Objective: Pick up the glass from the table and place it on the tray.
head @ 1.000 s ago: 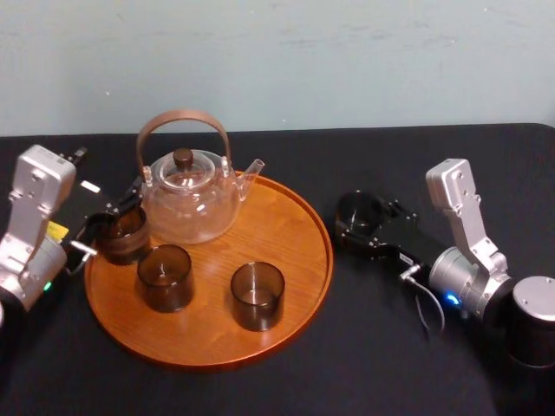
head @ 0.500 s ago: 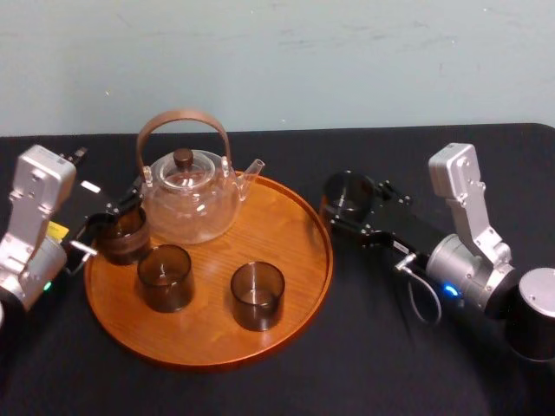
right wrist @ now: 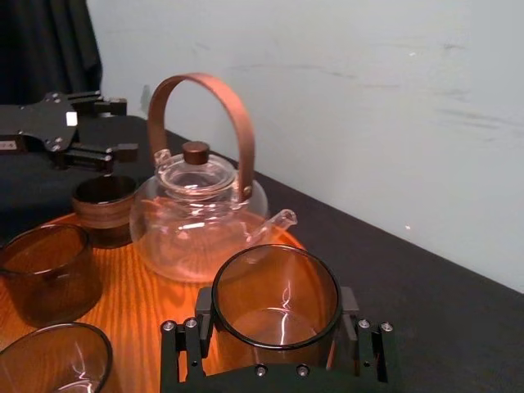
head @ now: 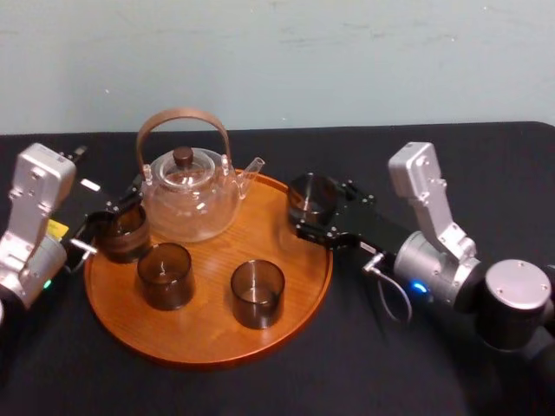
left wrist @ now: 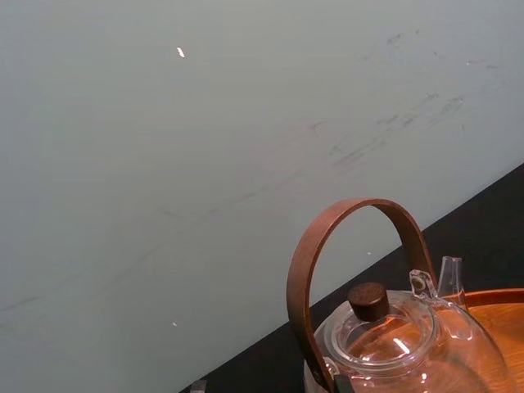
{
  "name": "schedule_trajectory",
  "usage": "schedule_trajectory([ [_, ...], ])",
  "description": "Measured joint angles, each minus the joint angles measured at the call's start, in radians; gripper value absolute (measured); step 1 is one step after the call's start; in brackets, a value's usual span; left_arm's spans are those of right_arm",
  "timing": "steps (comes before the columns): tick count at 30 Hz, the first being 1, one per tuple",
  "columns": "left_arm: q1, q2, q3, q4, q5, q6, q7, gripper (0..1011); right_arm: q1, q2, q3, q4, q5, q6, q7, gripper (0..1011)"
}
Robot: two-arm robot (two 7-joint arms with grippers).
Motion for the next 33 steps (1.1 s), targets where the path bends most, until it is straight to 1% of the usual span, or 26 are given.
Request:
schedule_trajectory([
  [6,0.0,0.0,0.0,0.0,0.0,0.0,0.0,1001,0.03,-0.019,-0.026,0.044,-0.009,-0.006,0.01,901],
  [15,0.0,0.0,0.0,0.0,0.0,0.0,0.0,1001,0.053,-0.038,-0.056,0.092,-0.022,-0.015,0.019,901],
  [23,0.0,0.0,0.0,0.0,0.0,0.0,0.0,1001,0.061,-0.051,-0.07,0.129,-0.031,-0.02,0.021,902],
  [33,0.0,0.0,0.0,0.0,0.0,0.0,0.0,1001,0.064,-0.057,-0.078,0.154,-0.042,-0.023,0.02,901],
])
